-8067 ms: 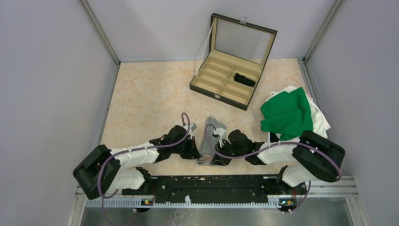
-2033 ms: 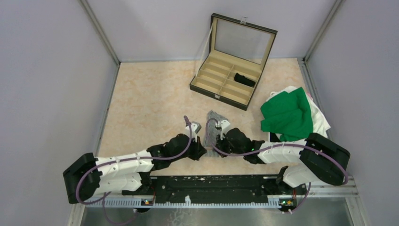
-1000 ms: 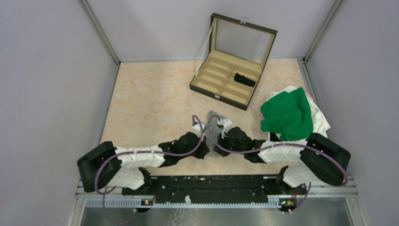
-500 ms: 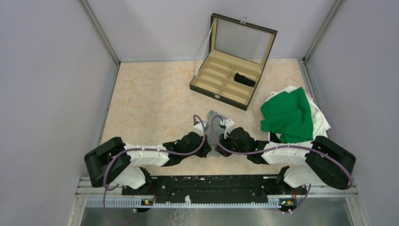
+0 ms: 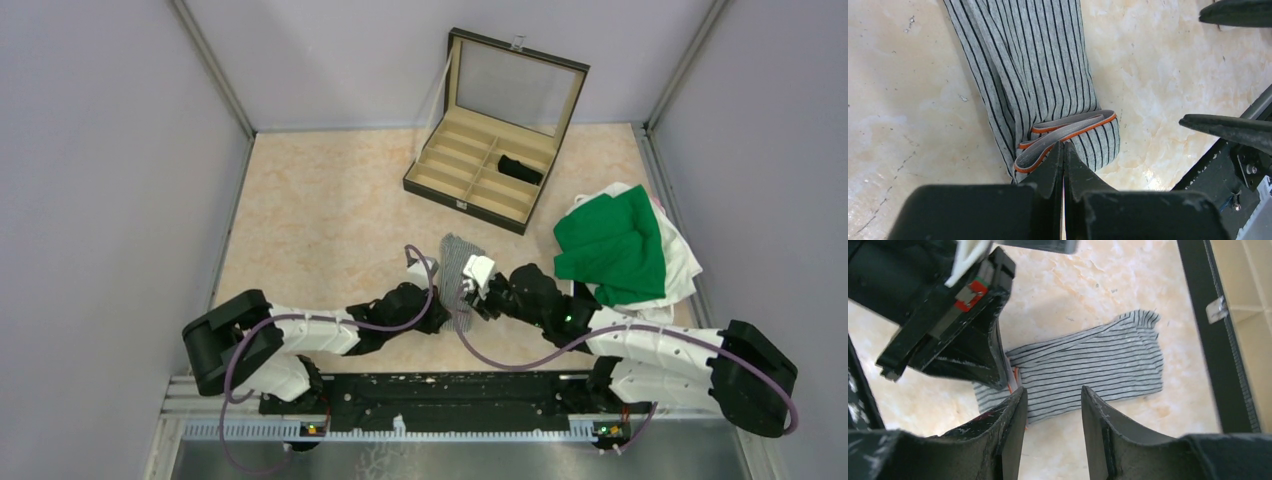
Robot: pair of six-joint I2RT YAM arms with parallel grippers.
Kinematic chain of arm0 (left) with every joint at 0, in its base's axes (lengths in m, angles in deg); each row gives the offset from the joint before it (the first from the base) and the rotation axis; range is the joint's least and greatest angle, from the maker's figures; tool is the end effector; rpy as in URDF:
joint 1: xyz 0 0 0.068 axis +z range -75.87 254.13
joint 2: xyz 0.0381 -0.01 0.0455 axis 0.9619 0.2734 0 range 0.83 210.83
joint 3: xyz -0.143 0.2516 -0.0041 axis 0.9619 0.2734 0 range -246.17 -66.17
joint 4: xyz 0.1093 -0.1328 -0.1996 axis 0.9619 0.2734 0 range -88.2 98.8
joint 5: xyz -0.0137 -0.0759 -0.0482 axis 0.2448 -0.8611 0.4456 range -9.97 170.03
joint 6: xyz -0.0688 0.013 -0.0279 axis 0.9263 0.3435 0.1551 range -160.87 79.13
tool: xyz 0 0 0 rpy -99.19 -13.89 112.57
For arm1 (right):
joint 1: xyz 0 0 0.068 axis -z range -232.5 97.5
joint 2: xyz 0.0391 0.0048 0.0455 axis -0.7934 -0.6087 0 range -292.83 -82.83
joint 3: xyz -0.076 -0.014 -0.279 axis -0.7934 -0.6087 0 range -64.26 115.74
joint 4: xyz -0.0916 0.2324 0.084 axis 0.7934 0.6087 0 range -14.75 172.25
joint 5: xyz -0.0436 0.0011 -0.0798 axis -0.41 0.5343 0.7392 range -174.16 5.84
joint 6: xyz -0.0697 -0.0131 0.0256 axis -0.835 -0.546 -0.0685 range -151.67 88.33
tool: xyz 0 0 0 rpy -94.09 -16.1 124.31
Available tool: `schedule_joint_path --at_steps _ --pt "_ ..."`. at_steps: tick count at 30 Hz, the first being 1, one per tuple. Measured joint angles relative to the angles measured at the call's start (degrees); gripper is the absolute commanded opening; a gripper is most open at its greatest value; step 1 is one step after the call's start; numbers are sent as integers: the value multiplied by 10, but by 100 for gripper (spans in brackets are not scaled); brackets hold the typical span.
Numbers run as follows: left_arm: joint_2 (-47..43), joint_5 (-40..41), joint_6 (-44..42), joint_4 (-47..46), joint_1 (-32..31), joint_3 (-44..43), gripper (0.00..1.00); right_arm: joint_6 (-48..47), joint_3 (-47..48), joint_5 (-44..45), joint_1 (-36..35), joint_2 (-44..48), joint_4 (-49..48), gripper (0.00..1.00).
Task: Roll the underwear
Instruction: Roll the underwear to the center of the board.
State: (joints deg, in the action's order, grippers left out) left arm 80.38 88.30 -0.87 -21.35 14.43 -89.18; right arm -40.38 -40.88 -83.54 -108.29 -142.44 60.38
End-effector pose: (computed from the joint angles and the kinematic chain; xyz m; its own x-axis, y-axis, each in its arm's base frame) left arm 0.1440 -0.2282 0.1415 -0.7230 -0.0236 -0.6904 0.4295 0.7673 -0.4761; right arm 0.1360 0.1987 0.2082 -0.0782 -0.3843 -0.9199 -0.8427 0.5184 -0.1450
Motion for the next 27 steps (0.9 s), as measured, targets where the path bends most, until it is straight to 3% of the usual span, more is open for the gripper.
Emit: schedule_joint_path --at_steps 5,10,27 --pt "7 1 4 -9 1 -1 0 -182 23 -17 -40 2 67 45" --pt "19 -3 7 -17 8 -5 0 -278 5 -25 -108 -2 85 48" --pt "40 -32 11 -41 26 -10 0 -379 -31 12 -127 -120 28 50"
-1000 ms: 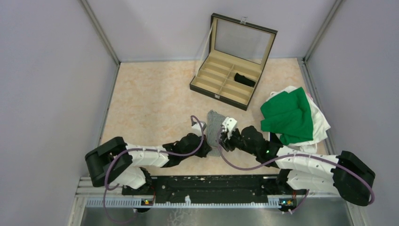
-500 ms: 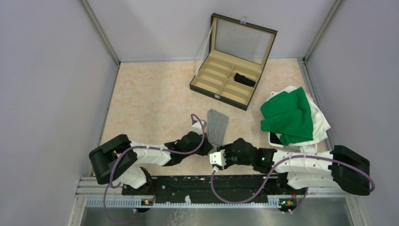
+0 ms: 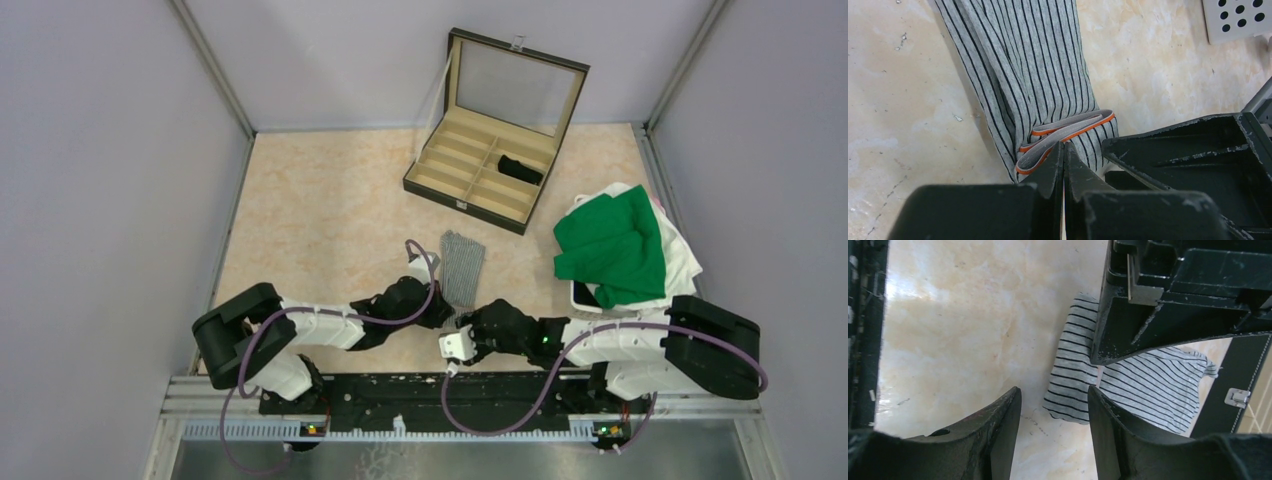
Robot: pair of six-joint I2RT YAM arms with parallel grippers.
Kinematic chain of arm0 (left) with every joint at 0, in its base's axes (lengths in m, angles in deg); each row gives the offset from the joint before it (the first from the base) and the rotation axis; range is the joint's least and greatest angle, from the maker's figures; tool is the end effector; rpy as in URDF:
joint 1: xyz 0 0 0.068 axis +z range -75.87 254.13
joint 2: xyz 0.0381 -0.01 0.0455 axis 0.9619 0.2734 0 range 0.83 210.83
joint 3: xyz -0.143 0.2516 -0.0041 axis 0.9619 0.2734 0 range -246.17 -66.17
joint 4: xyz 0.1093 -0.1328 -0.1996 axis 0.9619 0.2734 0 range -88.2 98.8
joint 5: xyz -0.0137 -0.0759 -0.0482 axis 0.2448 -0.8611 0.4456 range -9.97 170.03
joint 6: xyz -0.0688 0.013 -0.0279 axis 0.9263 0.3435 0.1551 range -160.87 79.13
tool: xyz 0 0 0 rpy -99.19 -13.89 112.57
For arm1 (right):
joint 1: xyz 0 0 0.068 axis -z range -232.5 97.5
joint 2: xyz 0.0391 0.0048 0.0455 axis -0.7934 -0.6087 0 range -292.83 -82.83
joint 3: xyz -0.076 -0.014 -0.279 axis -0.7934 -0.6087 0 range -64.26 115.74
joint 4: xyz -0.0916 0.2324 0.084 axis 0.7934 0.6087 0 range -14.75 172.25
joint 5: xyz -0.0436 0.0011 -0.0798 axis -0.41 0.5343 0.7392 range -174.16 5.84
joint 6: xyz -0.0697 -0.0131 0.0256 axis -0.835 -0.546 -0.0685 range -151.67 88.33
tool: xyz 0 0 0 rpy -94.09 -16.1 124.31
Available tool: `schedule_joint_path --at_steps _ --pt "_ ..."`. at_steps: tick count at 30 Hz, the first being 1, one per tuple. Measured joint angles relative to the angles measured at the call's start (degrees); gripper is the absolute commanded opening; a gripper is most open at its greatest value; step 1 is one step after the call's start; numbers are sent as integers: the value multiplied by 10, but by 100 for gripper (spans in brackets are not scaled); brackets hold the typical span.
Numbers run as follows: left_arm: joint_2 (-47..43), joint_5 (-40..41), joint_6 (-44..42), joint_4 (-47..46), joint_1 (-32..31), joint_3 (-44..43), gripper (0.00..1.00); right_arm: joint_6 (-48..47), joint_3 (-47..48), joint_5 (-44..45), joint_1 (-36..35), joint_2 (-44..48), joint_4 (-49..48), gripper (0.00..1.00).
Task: Roll the underwear
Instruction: Roll the underwear to the center of the board.
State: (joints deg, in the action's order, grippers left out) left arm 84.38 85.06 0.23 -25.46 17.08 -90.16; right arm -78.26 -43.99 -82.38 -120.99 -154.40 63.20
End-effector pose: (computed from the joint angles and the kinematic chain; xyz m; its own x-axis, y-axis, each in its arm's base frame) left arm 0.1578 -0.2331 0.1368 -0.7421 -0.0592 -0.6677 0.4084 0.7499 -0.5204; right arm 0.0896 0.2217 0.1378 0.5096 -0.6872 -0.5177 -0.8015 -0.1603 -0.5761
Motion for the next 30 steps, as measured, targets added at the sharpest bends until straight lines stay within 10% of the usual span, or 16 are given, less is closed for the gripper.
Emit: schedule_joint_path --at_steps 12,23,30 --pt "1 -14 0 -2 8 0 0 -35 1 52 0 -28 -25 40" --pt "-5 -27 -1 -2 20 5 0 -33 18 71 -2 -63 -35 0" --pt "-26 -40 -1 7 40 17 0 -2 40 62 -1 -77 -31 0"
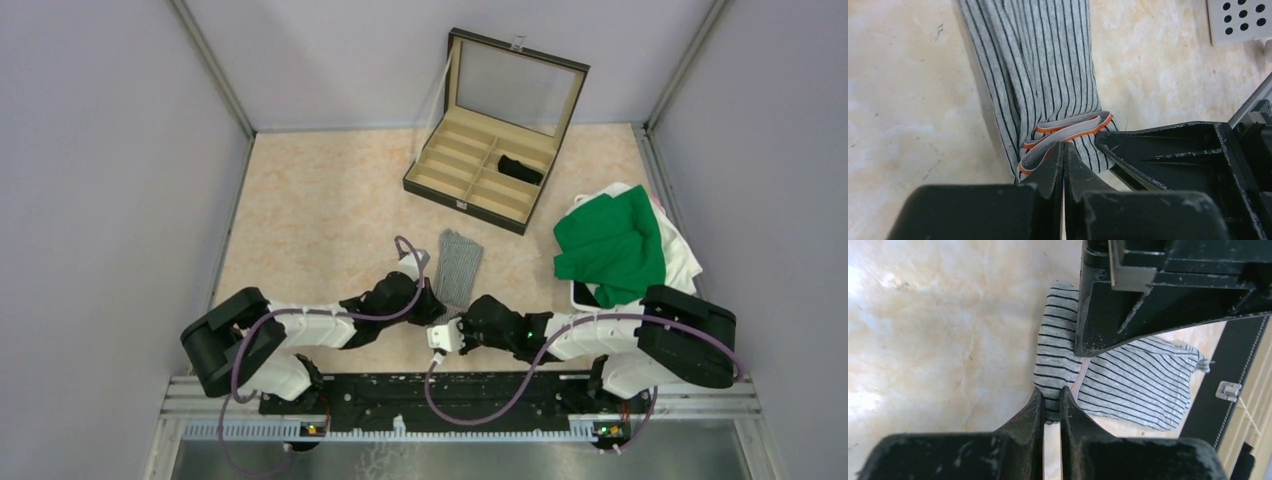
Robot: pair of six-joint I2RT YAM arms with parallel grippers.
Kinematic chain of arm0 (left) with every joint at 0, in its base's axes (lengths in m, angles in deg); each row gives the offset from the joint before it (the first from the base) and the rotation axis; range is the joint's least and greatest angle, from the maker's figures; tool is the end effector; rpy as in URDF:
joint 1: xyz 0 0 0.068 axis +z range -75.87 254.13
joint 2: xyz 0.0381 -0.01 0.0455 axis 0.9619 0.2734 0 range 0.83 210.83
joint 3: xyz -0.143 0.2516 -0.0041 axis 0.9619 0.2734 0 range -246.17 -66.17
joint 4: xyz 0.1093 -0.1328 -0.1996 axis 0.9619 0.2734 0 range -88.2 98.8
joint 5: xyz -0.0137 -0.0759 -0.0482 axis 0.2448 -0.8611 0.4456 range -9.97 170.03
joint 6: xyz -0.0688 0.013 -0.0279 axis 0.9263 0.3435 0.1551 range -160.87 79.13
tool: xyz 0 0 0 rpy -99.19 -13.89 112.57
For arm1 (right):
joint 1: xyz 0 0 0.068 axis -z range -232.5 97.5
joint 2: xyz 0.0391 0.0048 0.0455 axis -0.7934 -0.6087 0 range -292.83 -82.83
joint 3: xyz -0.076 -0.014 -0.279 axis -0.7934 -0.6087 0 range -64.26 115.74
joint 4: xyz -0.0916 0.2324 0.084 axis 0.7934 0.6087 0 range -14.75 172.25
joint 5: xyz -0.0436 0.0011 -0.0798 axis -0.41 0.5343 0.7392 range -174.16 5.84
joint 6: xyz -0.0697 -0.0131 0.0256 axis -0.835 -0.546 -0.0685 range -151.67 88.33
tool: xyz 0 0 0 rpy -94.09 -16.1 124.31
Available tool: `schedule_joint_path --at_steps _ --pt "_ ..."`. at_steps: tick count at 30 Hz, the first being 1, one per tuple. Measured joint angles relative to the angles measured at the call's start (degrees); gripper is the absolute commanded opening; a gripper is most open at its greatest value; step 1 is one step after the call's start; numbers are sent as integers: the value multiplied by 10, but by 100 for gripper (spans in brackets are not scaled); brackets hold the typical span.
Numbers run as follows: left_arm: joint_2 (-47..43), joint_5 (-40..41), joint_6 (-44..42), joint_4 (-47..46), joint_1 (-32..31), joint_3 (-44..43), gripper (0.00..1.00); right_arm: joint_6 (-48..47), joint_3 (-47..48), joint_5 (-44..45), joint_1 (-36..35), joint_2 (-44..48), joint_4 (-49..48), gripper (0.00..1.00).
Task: Roll the underwear
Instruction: Roll the underwear to the center of the board.
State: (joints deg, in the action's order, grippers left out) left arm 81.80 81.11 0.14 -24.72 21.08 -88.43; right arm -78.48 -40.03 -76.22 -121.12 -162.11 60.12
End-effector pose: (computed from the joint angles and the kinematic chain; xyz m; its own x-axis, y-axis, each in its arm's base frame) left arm 0.1645 -0.2166 0.1378 -0.7597 -0.0815 -0.6451 0.3855 0.7425 -0.5478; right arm 0.1043 0.2422 0.1336 0.4840 -0.7443 -0.4601 -0.7753 -0.1210 -0.6198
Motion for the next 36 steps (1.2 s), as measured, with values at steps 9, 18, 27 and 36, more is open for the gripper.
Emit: schedule_joint_path --at_steps 9,18,27,36 --pt "-108 -4 -18 120 20 23 0 115 22 -80 0 14 24 0" --pt "-135 -12 -39 180 26 41 0 233 22 -135 0 20 17 0" --pt "-167 -21 -54 229 26 38 0 336 13 -169 0 22 -12 0" --pt "-227 -31 -67 243 26 10 0 426 -23 -190 0 24 -67 0"
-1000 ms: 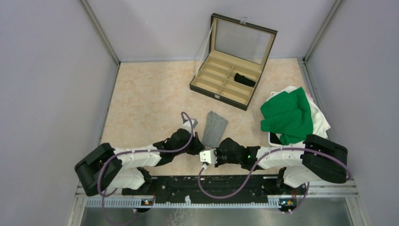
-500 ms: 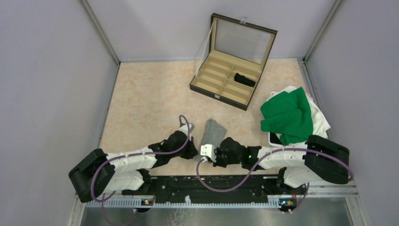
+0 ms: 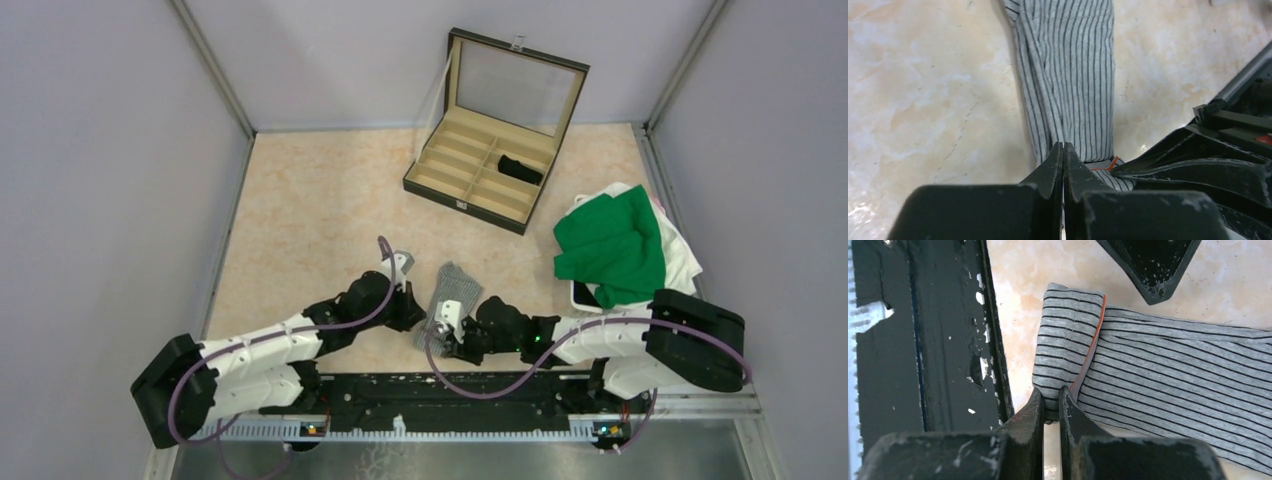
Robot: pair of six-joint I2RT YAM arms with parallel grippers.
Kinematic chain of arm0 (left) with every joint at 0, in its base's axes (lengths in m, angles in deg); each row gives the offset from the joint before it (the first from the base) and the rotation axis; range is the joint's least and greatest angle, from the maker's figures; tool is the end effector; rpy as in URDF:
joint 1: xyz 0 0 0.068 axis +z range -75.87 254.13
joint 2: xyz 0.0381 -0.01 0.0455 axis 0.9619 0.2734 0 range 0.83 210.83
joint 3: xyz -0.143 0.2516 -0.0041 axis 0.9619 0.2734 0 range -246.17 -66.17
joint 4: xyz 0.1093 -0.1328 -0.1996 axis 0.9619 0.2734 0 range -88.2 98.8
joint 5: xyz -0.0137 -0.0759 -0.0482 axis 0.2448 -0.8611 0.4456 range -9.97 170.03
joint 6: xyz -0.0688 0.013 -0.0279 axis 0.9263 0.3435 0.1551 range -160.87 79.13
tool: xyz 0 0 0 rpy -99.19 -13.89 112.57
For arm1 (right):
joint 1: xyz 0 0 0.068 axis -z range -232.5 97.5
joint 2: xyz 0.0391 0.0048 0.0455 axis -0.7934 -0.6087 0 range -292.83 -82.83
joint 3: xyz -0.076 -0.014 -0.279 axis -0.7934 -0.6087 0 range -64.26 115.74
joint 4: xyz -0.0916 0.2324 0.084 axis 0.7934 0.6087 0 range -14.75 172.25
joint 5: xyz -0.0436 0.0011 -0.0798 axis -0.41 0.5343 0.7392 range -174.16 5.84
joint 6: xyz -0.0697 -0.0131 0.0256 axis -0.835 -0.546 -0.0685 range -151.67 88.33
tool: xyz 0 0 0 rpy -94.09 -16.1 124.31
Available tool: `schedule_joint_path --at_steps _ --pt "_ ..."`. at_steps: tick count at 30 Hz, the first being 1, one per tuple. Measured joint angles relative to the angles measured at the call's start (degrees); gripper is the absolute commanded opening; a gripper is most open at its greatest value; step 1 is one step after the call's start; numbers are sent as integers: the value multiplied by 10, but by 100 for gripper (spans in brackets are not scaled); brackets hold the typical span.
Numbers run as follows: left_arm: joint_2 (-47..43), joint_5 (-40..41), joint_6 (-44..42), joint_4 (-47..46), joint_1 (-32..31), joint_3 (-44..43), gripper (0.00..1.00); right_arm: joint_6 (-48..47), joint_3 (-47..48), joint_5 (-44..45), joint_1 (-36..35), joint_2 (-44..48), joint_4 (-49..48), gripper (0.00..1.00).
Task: Roll the underwear
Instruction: Roll the underwear to the center of the board.
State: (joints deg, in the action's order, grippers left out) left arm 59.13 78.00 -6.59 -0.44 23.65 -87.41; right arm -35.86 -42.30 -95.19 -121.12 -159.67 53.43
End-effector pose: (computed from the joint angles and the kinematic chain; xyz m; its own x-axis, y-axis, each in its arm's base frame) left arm 0.1374 -0.1700 0.1731 -0.7449 0.0184 -0.6669 0.4476 0.7550 -0.4792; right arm 0.0841 0.2481 0.1452 -0.1274 -0.5220 -0.8434 -0.9843 0.1710 0.0428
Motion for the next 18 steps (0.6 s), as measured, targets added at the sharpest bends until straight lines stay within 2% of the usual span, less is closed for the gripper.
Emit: schedule_joint_path --at_steps 10,18 --pt "99 -91 -31 -73 0 -13 0 71 -39 -2 0 16 -53 0" --pt "169 -119 -42 -113 0 -21 0 111 -57 -5 4 20 -79 0"
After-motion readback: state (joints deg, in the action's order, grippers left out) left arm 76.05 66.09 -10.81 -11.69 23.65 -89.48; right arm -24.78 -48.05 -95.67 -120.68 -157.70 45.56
